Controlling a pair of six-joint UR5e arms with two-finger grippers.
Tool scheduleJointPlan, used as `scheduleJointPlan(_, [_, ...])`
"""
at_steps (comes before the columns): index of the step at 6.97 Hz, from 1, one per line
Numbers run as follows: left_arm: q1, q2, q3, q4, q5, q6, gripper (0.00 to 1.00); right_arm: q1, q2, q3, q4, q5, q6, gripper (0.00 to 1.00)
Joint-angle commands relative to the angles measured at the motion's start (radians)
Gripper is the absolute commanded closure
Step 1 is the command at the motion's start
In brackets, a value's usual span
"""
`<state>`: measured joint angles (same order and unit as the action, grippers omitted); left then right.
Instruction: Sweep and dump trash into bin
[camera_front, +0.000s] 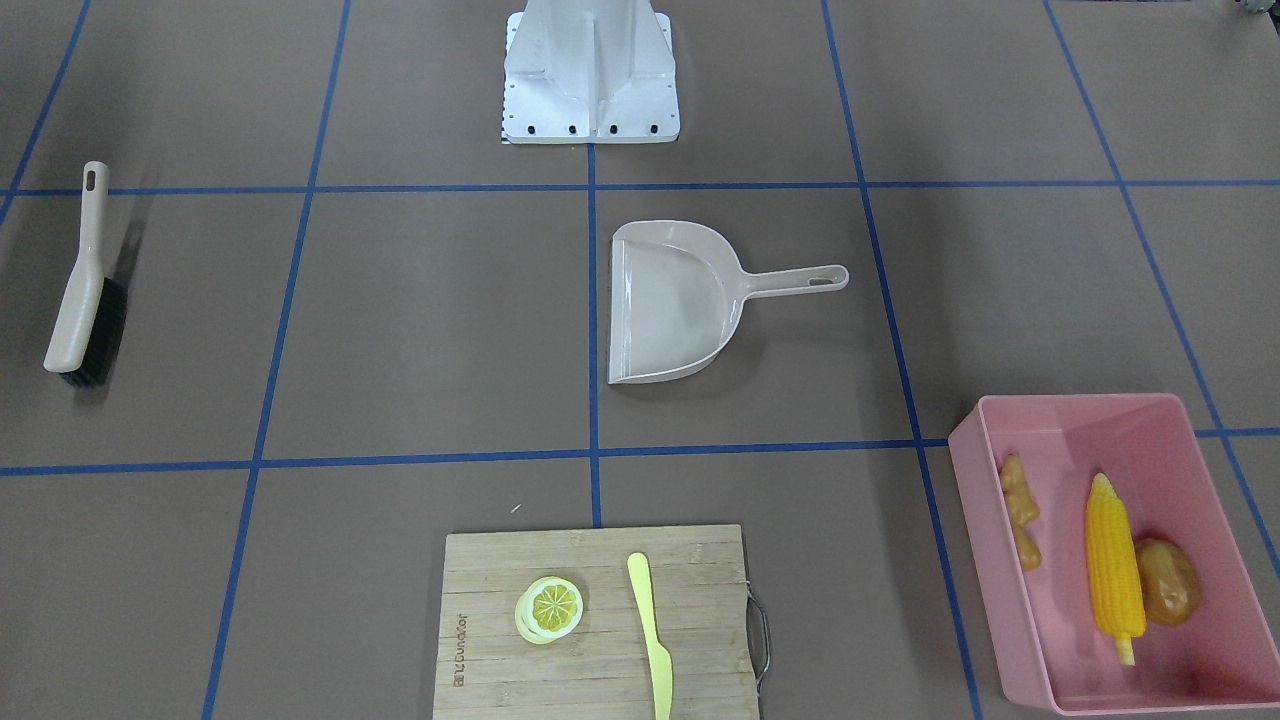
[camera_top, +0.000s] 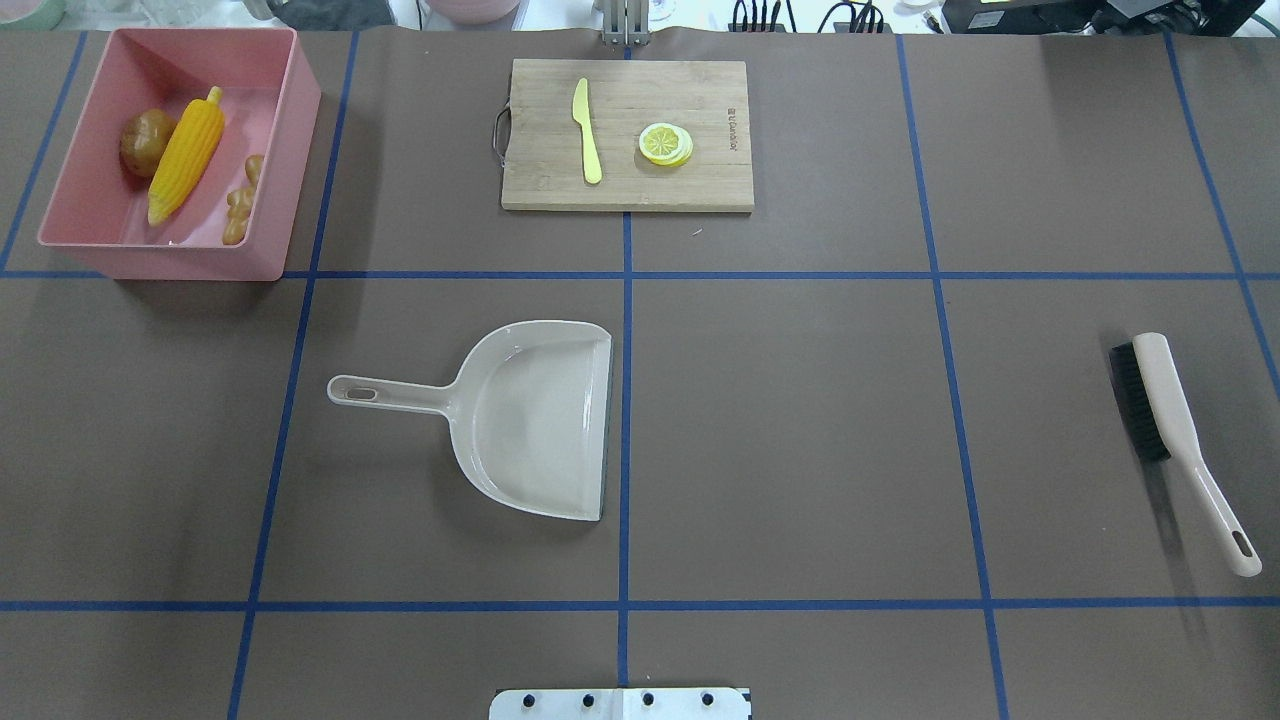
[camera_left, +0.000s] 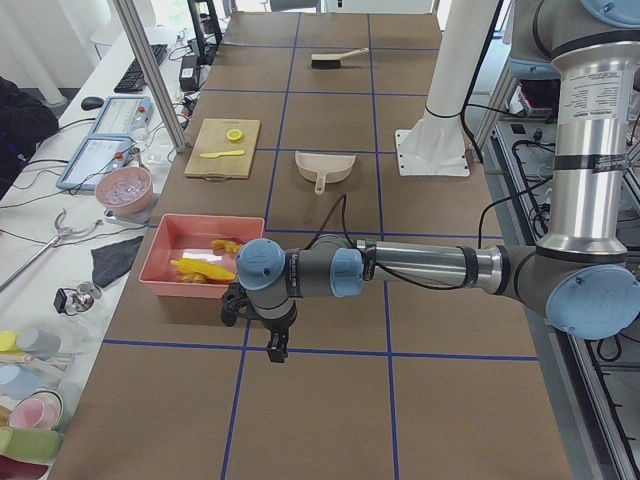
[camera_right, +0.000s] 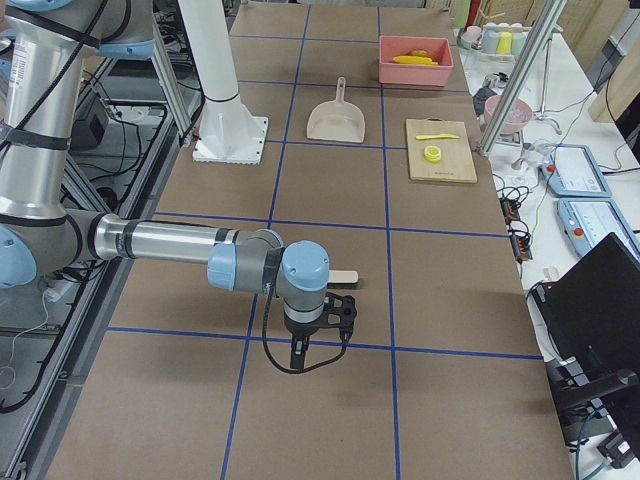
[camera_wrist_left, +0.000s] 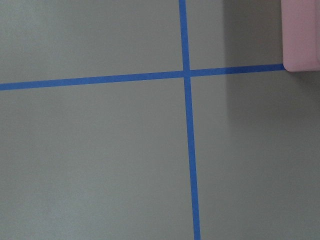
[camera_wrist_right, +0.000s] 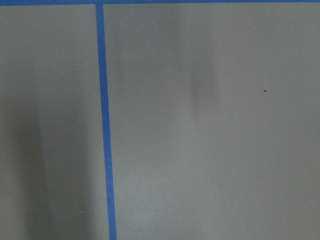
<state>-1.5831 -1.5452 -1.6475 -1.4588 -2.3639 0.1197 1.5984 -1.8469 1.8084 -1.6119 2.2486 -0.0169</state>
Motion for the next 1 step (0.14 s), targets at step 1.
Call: scheduleJointPlan(1, [0.0,0.0,0.0,0.0,0.0,0.0,0.01,0.0,0.0,0.0,0.001,-0.001,0.0,0.0])
